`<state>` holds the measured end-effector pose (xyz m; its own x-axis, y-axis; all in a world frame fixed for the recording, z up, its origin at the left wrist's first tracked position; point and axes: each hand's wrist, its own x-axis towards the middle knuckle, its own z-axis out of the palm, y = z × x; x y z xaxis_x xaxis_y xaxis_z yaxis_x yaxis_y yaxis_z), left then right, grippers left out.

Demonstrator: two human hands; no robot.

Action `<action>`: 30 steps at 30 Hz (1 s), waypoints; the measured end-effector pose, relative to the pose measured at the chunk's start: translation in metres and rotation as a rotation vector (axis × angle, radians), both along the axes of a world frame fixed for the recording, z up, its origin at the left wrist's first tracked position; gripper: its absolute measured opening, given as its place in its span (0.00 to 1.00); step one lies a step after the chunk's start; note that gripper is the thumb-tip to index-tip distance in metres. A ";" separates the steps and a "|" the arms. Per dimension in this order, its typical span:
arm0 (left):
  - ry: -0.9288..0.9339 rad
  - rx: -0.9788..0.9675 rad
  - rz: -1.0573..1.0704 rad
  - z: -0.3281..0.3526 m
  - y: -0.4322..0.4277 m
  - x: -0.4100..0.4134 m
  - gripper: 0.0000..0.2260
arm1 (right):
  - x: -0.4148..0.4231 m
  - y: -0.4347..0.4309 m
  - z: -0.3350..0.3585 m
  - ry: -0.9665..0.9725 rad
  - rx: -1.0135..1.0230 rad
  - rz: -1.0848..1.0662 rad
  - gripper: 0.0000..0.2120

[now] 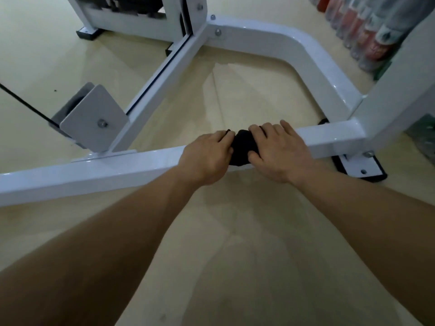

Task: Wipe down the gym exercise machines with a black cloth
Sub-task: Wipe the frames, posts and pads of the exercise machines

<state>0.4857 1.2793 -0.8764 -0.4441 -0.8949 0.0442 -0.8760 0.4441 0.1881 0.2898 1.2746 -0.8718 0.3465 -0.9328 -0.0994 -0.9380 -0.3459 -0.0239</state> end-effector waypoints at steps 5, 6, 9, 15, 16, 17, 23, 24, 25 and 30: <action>0.053 0.062 -0.039 0.004 -0.017 -0.063 0.15 | -0.052 0.006 0.003 -0.022 -0.041 -0.153 0.27; 0.046 0.053 -0.034 0.006 -0.017 -0.066 0.13 | -0.053 0.009 0.003 -0.045 -0.057 -0.165 0.26; 0.037 -0.007 0.009 0.016 0.001 -0.056 0.12 | -0.044 0.023 0.004 -0.099 -0.081 -0.156 0.19; 0.114 0.152 0.142 0.044 0.093 -0.017 0.11 | -0.017 0.112 0.028 -0.153 -0.074 -0.270 0.16; 0.123 0.197 0.158 0.051 0.111 -0.011 0.12 | -0.013 0.133 0.033 -0.171 -0.055 -0.278 0.17; 0.121 0.223 0.165 0.058 0.130 -0.006 0.13 | -0.008 0.156 0.041 -0.192 -0.036 -0.288 0.19; 0.062 0.290 0.055 0.124 0.249 0.018 0.16 | 0.017 0.292 0.115 -0.278 0.064 -0.457 0.21; 0.067 0.293 0.028 0.138 0.267 0.020 0.17 | 0.020 0.312 0.131 -0.286 0.082 -0.490 0.21; 0.073 0.294 -0.008 0.154 0.285 0.021 0.17 | 0.023 0.332 0.148 -0.291 0.101 -0.520 0.22; 0.056 0.283 -0.160 0.238 0.348 0.022 0.17 | 0.035 0.411 0.234 -0.293 0.205 -0.608 0.24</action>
